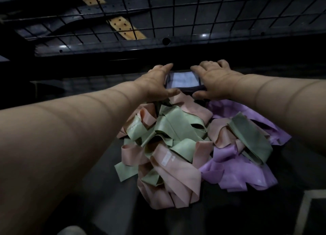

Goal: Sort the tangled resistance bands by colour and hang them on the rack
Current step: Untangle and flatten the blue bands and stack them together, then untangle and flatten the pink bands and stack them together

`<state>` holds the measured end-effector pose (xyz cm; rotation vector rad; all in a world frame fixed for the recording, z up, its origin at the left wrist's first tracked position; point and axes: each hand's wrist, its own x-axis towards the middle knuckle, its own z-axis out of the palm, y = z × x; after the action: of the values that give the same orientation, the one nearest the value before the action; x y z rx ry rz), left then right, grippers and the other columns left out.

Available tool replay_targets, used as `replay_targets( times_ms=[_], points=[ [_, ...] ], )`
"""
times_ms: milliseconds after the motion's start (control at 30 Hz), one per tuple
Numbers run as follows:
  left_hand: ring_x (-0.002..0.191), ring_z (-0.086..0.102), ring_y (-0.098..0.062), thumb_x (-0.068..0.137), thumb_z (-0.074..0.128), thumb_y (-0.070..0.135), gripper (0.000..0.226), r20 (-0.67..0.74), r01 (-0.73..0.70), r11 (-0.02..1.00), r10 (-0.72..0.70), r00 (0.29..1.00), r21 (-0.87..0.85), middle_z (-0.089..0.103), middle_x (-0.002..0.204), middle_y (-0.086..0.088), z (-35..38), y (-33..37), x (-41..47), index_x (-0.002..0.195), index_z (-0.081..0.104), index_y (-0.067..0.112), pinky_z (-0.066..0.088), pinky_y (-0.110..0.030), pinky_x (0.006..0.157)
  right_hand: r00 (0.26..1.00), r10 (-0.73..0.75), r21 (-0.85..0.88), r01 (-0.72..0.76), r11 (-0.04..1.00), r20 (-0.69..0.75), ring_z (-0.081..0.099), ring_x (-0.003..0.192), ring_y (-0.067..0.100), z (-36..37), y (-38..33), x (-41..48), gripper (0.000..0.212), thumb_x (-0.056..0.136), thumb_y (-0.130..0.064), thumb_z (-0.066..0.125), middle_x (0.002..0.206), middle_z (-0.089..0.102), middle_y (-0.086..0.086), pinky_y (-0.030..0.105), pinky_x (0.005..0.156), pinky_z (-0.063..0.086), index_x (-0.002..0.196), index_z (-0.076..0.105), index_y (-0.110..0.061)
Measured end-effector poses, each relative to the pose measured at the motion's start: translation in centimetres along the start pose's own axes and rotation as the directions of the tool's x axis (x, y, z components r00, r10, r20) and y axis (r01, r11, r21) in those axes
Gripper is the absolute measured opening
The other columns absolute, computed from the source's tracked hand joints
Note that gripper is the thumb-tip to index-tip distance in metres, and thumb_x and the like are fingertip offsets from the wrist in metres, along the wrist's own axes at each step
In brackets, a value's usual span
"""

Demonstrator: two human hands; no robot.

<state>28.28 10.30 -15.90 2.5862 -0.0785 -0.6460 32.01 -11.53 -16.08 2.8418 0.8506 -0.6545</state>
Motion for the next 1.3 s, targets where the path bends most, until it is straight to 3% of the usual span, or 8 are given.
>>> replay_targets(
  times_ms=[133,267,467,700,833,1000,1133,1300],
  points=[
    [0.131,0.049,-0.034,0.089,0.052,0.044,0.057,-0.19,0.218,0.976,-0.21,0.959,0.023,0.047,0.144,-0.011,-1.2,-1.8,-1.0,0.142,0.048,0.022,0.042,-0.047,0.109,0.999,0.037,0.043,-0.035,0.998,-0.025,0.009,0.153,0.028,-0.1,0.0,-0.8,0.111,0.079,-0.064,0.067,0.165,0.008,0.013,0.054,0.121,0.008,0.16,0.005,-0.018],
    [0.128,0.049,-0.038,0.084,0.058,0.058,0.064,-0.005,0.419,0.866,-0.434,0.901,0.275,0.05,0.137,-0.016,-1.0,-5.0,-3.7,0.134,0.052,0.019,0.043,-0.045,0.108,0.997,0.026,0.045,-0.023,0.999,-0.073,0.003,0.154,0.03,-0.1,0.4,-1.9,0.112,0.078,-0.063,0.067,0.165,0.001,0.014,0.056,0.122,0.005,0.159,0.006,-0.017],
    [0.098,0.063,-0.022,0.088,0.066,0.057,0.043,0.292,0.282,0.947,-0.317,0.902,0.156,0.067,0.108,-0.001,0.0,-5.5,-6.8,0.108,0.063,0.019,0.05,-0.032,0.083,0.945,-0.138,0.051,0.16,0.986,-0.297,0.02,0.15,0.032,0.2,0.6,-4.6,0.084,0.074,-0.056,0.046,0.155,0.031,0.018,0.053,0.119,0.012,0.143,0.043,-0.009],
    [0.089,0.059,-0.026,0.095,0.059,0.026,0.012,-0.057,0.251,0.965,-0.255,0.965,-0.077,0.066,0.103,-0.012,-1.2,-4.7,-10.1,0.1,0.058,0.015,0.042,-0.028,0.073,0.788,-0.452,-0.082,0.463,0.883,-0.419,0.056,0.103,0.038,-0.3,-2.9,-8.4,0.036,0.08,-0.029,0.052,0.114,0.059,0.018,0.046,0.089,0.044,0.108,0.062,-0.008],
    [0.08,0.06,-0.022,0.095,0.063,0.032,0.02,-0.23,0.097,0.966,-0.154,0.961,-0.239,0.064,0.091,-0.006,-4.0,-1.7,-14.8,0.1,0.059,0.012,0.048,-0.031,0.068,0.925,-0.314,0.283,0.366,0.887,-0.212,0.058,0.116,0.028,-2.4,-8.5,-11.7,0.043,0.091,-0.024,0.06,0.127,0.06,0.007,0.038,0.098,0.046,0.131,0.053,-0.011],
    [0.083,0.065,-0.014,0.095,0.066,0.023,0.01,-0.149,-0.103,0.955,0.063,0.987,-0.277,0.069,0.095,-0.007,-8.8,4.5,-22.0,0.1,0.063,0.015,0.056,-0.037,0.075,0.975,-0.202,0.567,0.218,0.794,-0.092,0.054,0.12,0.017,-8.8,-15.5,-16.3,0.077,0.084,-0.039,0.077,0.132,0.055,0.001,0.028,0.097,0.044,0.145,0.034,-0.016],
    [0.082,0.067,-0.021,0.098,0.063,0.018,0.01,-0.09,-0.078,0.911,0.045,0.995,-0.405,0.065,0.092,-0.004,-12.1,8.7,-28.4,0.093,0.058,0.025,0.056,-0.039,0.071,0.982,-0.049,0.759,0.173,0.628,-0.183,0.061,0.104,0.014,-14.3,-18.0,-21.7,0.056,0.085,-0.015,0.076,0.115,0.062,-0.001,0.018,0.08,0.048,0.134,0.05,-0.016],
    [0.074,0.064,-0.021,0.1,0.056,0.021,0.006,-0.133,-0.025,0.766,-0.08,0.988,-0.643,0.067,0.084,-0.006,-11.5,12.3,-36.4,0.097,0.061,0.02,0.05,-0.035,0.071,0.962,0.072,0.802,0.179,0.57,-0.265,0.059,0.071,0.007,-16.1,-19.8,-30.0,0.017,0.088,-0.017,0.075,0.081,0.064,-0.004,0.009,0.054,0.044,0.101,0.064,-0.014]
  ],
)
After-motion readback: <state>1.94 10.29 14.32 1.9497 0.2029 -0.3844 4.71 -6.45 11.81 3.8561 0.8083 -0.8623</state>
